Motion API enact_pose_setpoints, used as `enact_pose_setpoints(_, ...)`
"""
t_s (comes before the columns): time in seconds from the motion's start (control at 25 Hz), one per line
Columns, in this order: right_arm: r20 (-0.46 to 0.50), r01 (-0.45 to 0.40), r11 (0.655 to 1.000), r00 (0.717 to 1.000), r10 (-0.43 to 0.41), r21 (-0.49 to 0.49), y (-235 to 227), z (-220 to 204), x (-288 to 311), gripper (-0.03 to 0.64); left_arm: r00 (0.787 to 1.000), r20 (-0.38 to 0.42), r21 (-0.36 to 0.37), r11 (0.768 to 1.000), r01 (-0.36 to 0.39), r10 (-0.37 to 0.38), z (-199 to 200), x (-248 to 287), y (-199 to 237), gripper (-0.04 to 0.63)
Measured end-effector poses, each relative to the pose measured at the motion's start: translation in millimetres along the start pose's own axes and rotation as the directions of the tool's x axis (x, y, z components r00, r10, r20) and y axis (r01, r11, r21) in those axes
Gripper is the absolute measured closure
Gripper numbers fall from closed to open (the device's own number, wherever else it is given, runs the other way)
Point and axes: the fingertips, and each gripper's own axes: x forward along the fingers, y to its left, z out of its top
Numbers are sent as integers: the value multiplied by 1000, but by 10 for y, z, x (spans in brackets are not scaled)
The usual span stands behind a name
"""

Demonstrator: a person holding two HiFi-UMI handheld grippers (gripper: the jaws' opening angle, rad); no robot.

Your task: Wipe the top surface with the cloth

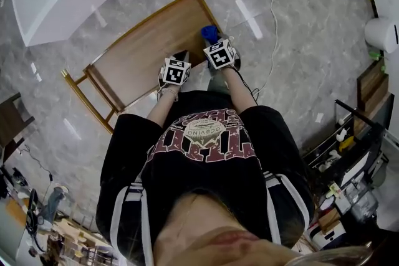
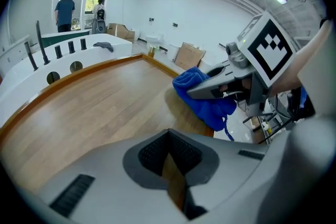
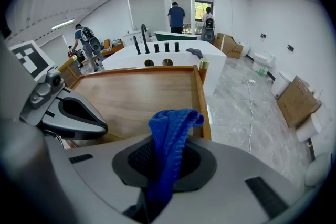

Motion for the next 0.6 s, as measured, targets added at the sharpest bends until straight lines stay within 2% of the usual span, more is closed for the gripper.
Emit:
enact_pose_setpoints(0.28,43,-60,997,997,62,-42,305,236,46,561,998,50,-31,999,-34,36,78,-116,69,548)
enact_pose_setpoints(0.6,76,-116,990,990,123,-85,599,444,85,561,992,97,-101,992,-76,86,109,-295,209,548)
